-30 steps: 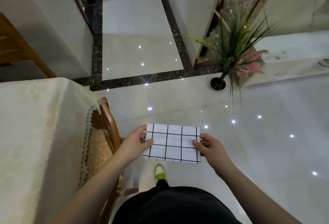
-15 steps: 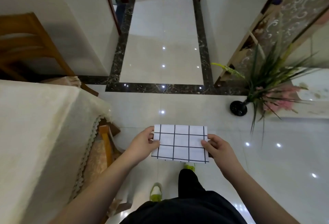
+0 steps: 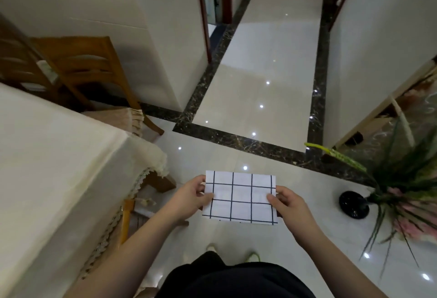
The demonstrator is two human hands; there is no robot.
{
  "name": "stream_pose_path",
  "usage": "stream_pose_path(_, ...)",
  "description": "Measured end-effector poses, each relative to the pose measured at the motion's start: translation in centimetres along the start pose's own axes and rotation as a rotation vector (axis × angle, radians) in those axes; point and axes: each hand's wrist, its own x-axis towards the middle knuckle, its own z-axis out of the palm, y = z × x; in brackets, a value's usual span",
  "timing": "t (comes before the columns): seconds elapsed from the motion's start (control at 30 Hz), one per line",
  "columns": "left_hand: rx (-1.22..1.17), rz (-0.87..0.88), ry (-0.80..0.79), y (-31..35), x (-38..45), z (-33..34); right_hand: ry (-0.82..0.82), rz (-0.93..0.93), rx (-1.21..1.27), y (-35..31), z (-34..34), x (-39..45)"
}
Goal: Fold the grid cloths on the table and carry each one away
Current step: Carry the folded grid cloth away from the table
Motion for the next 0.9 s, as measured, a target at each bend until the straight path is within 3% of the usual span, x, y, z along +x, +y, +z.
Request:
stream_pose_path(0.3, -0.227, -0.045, 0.175, -1.1, 5.1, -5.3, -0.133, -0.044, -0.118, -4.7, 4.2, 9.8)
stream_pose_path(0.57, -0.412, -0.113, 0.237, -3.0, 9.7, -12.5, -0.217, -0.058, -0.280, -8.5, 10.2, 18.9)
stream_pose_path(0.9, -0.577, -0.138, 0.426, -4.1, 12.3, -19.2, -0.421, -0.081, -0.382, -15.5, 17.4, 25.6)
